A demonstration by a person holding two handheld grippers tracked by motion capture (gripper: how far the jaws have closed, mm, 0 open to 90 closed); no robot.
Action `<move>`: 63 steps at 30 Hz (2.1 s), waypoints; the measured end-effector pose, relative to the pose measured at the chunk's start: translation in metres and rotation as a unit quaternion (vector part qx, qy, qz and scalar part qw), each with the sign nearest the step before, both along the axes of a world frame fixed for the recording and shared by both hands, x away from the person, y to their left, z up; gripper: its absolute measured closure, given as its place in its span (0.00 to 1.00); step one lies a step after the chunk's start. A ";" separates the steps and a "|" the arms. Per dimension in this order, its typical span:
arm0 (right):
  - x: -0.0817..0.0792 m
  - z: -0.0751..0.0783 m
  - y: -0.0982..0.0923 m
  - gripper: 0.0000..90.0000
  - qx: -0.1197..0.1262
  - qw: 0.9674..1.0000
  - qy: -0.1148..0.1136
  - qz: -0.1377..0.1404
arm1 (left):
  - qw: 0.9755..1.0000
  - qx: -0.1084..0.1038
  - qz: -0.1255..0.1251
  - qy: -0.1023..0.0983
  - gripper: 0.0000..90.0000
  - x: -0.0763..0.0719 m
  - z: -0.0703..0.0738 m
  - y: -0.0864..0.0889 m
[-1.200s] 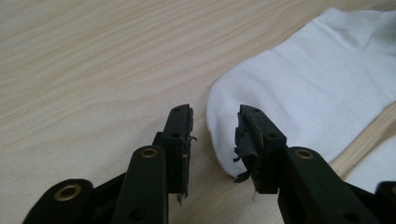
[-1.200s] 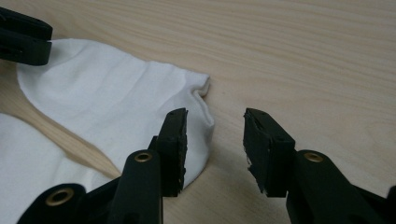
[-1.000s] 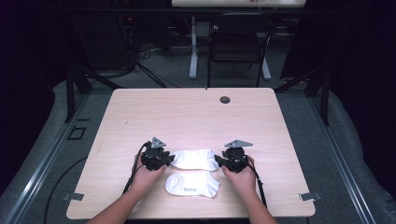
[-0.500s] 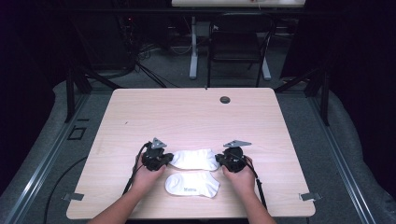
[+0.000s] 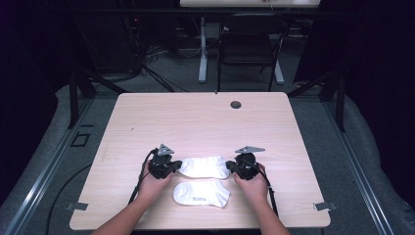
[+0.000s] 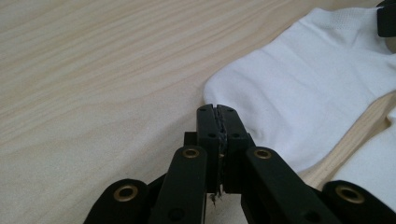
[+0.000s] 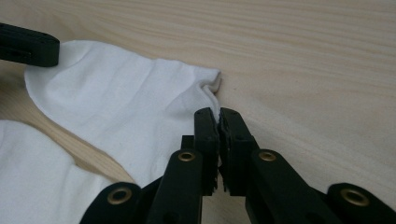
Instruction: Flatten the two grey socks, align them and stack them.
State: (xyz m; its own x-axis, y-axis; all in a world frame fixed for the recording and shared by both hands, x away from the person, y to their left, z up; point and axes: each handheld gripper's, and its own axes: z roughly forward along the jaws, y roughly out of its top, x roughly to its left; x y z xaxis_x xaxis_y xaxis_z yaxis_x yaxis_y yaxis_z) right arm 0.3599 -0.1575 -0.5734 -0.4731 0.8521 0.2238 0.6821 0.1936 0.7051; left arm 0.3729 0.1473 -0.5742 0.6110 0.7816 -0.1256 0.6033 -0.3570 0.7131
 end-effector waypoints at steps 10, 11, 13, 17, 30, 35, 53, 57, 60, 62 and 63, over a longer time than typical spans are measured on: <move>-0.002 0.004 -0.001 0.96 0.007 1.000 -0.005 0.001 | 1.000 -0.014 0.002 0.001 0.99 0.000 0.004 0.002; -0.002 0.005 -0.001 0.96 0.005 1.000 -0.005 0.003 | 1.000 -0.015 0.002 0.001 0.99 0.000 0.004 0.003; -0.002 0.009 0.000 0.96 0.003 1.000 -0.009 0.008 | 1.000 -0.016 0.001 -0.002 0.99 -0.001 0.006 0.003; -0.003 0.017 0.002 0.96 0.006 1.000 -0.020 0.010 | 1.000 -0.027 0.003 -0.003 0.99 -0.002 0.010 0.005; -0.012 0.034 0.005 0.96 0.014 0.999 -0.037 0.023 | 0.999 -0.038 -0.016 -0.009 0.99 -0.010 0.029 0.007; -0.022 0.041 0.004 0.96 0.018 0.999 -0.038 0.034 | 0.999 -0.035 -0.024 -0.017 0.99 -0.019 0.035 0.009; -0.063 0.047 0.005 0.96 0.022 0.996 -0.043 0.069 | 0.998 -0.040 -0.047 -0.010 0.99 -0.054 0.034 0.020; -0.071 0.046 0.004 0.96 0.022 0.996 -0.041 0.072 | 0.998 -0.043 -0.049 -0.007 0.99 -0.061 0.032 0.022; -0.076 0.046 0.003 0.96 0.024 0.996 -0.040 0.072 | 0.998 -0.047 -0.047 -0.001 0.99 -0.066 0.032 0.024; -0.080 0.047 0.003 0.96 0.026 0.996 -0.042 0.072 | 0.998 -0.047 -0.049 0.001 0.99 -0.069 0.033 0.026; -0.081 0.048 0.002 0.96 0.025 0.996 -0.042 0.075 | 0.998 -0.049 -0.050 0.000 0.99 -0.071 0.032 0.026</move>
State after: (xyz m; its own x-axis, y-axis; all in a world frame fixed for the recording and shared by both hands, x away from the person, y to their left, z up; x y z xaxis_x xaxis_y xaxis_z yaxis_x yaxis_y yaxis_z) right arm 0.2784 -0.1552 -0.5257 -0.6124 0.7599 0.2180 0.5868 0.2520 0.7695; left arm 0.3024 0.1735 -0.5420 0.6859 0.7002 -0.1979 0.5679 -0.3451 0.7473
